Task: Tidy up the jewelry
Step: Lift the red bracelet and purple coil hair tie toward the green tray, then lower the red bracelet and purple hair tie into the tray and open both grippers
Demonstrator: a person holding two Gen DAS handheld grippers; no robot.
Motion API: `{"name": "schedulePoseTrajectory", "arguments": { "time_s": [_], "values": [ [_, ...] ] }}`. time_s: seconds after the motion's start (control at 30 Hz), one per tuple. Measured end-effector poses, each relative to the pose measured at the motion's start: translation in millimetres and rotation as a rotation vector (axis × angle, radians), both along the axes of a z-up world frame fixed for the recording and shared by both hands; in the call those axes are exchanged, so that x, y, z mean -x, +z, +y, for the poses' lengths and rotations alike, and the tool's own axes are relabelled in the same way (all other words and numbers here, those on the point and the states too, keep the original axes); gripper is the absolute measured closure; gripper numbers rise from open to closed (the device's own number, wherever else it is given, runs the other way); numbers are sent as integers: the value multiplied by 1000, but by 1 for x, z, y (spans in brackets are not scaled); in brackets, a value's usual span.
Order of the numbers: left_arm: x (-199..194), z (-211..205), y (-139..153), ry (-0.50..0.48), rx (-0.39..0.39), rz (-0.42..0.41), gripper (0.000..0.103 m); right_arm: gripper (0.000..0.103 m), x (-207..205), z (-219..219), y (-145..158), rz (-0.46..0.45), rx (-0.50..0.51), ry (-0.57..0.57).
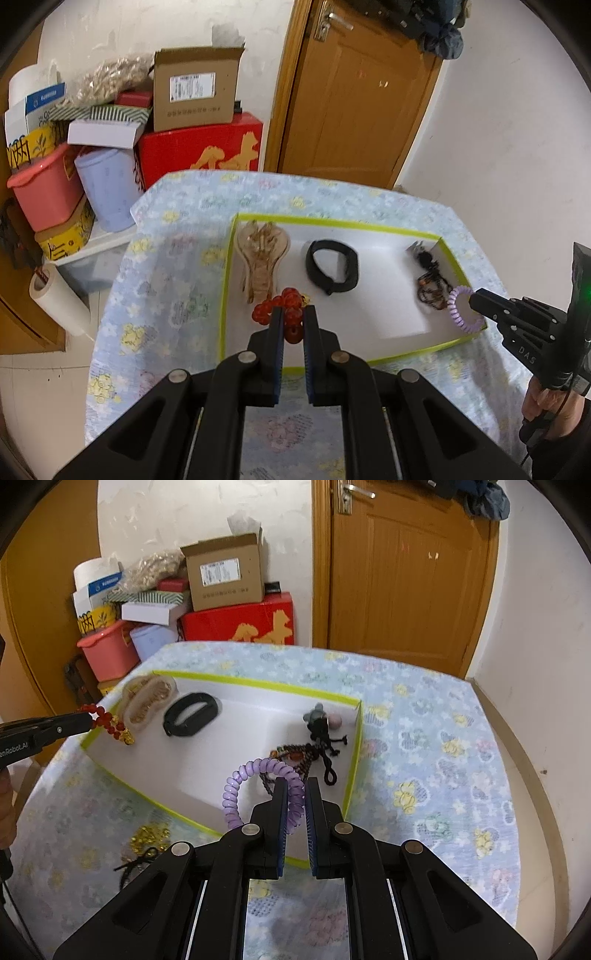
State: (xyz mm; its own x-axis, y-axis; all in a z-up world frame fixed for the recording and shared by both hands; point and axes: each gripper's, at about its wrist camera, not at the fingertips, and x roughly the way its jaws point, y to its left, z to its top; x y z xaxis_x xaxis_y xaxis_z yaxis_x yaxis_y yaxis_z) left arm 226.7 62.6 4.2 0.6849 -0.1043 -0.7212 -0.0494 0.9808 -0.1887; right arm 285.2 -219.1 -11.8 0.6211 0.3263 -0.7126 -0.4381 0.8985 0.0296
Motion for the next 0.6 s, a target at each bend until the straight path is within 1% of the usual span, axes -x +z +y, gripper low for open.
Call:
{"name": "schedulePoseTrajectory", "arguments": {
  "time_s": [0.17,0.43,0.6],
  "values": [
    [-3,-2,-9,2,-8,17,93,94,-3,0,-9,25,11,2],
    [-9,4,-26,35,-17,65,93,94,-3,3,-17,60,40,21],
    [-11,6,-27,50,-31,65,93,93,-3,3,-19,75,42,21]
  ]
}}
